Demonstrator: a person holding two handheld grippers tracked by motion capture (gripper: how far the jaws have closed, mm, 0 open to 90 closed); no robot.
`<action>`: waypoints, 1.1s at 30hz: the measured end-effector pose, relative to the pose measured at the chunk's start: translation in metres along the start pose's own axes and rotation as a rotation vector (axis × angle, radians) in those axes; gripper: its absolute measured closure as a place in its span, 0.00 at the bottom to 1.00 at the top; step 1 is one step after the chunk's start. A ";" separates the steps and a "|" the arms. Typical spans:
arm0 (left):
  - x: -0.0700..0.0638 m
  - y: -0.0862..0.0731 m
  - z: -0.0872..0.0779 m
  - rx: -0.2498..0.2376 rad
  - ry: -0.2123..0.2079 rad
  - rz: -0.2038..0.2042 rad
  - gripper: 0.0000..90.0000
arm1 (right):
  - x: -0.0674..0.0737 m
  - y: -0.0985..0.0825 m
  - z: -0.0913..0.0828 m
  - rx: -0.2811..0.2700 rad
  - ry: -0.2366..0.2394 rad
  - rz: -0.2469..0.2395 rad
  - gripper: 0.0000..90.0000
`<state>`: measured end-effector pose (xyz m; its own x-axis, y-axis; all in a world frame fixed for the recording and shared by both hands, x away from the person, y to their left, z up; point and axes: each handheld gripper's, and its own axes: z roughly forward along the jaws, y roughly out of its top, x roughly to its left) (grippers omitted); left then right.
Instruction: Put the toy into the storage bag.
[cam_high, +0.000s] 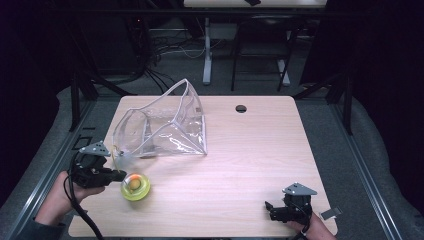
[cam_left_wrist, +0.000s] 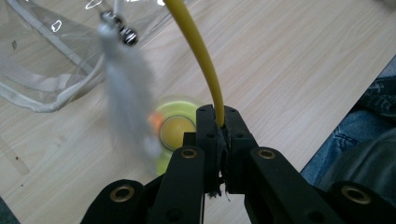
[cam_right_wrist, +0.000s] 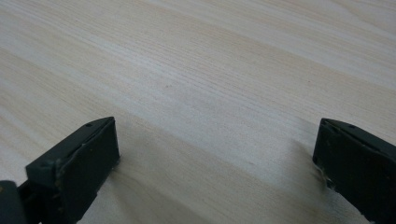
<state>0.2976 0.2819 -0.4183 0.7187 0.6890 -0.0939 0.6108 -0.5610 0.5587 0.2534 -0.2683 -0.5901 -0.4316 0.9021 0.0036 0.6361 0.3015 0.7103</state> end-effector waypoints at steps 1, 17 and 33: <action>0.000 0.001 -0.001 0.002 0.007 0.008 0.97 | 0.000 0.000 0.000 -0.003 0.000 -0.001 0.00; 0.005 0.006 -0.019 0.029 0.034 0.028 0.97 | 0.000 0.000 0.000 0.000 0.000 0.000 0.00; 0.017 0.009 -0.031 0.051 0.035 0.019 0.97 | 0.000 0.000 0.000 0.002 0.000 -0.003 0.00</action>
<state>0.3051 0.3029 -0.3895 0.7191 0.6927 -0.0546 0.6136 -0.5962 0.5177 0.2533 -0.2682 -0.5899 -0.4330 0.9014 0.0016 0.6365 0.3045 0.7086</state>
